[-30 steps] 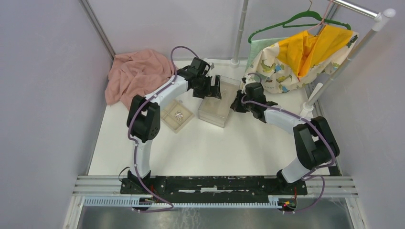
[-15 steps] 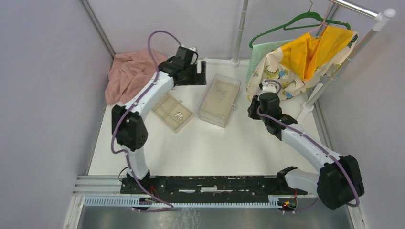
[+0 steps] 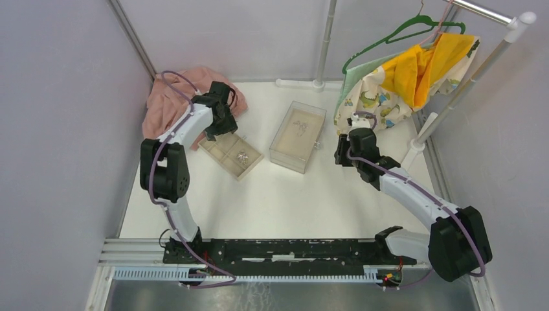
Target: Organize the mixed jewelry
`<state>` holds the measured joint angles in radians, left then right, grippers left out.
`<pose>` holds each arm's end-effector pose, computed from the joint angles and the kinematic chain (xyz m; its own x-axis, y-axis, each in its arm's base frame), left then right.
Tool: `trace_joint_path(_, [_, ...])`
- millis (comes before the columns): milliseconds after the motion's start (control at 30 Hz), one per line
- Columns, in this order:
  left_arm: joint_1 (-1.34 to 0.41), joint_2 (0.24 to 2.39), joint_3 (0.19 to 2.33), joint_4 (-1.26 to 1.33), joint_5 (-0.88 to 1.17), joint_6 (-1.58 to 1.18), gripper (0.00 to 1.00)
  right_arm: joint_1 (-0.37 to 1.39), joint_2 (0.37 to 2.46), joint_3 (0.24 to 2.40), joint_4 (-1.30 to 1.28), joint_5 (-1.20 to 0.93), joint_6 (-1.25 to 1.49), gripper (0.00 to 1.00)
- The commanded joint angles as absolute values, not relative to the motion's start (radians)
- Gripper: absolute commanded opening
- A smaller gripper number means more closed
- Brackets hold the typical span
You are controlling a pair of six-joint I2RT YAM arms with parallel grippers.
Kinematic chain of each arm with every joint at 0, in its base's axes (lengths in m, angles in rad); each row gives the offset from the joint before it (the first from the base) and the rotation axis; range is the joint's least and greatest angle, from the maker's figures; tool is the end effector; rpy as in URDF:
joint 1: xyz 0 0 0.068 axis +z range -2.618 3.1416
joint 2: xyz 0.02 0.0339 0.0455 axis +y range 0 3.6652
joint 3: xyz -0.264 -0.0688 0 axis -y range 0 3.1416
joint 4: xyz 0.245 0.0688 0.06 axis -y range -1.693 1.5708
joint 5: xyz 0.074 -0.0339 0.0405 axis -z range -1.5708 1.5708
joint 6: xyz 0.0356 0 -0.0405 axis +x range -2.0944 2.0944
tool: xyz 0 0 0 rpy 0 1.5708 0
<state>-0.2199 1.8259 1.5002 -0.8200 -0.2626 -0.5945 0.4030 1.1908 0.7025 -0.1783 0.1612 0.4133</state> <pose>0.3754 -0.0744 0.2487 -0.7960 -0.3763 -0.4741 -0.4100 0.9114 -0.0351 0.2344 0.0937 0.2292 -0.6298 0.1625 -0.7596 -0.0198 0.9742 0.2248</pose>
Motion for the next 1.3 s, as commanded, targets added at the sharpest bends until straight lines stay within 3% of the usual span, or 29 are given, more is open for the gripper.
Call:
trace_joint_path(0, [-0.232,1.91,1.581,-0.768,-0.312,-0.76,0.71,0.406,1.187,0.746,-0.143,0.136,0.398,0.39])
trace_joint_path(433, [-0.269,2.113,1.687,-0.709,-0.374,-0.857,0.59,0.406,1.104,0.661,-0.182,0.136,0.413,0.38])
trace_joint_path(767, [-0.274,2.121,1.679,-0.717,-0.392,-0.835,0.12,0.407,1.127,0.671,-0.183,0.123,0.402,0.38])
trace_joint_path(900, [-0.289,2.057,1.632,-0.723,-0.401,-0.807,0.03,0.405,1.139,0.676,-0.174,0.108,0.409,0.37])
trace_joint_path(1267, [-0.542,1.754,1.326,-0.738,-0.398,-0.795,0.02,0.409,1.12,0.645,-0.156,0.103,0.447,0.37])
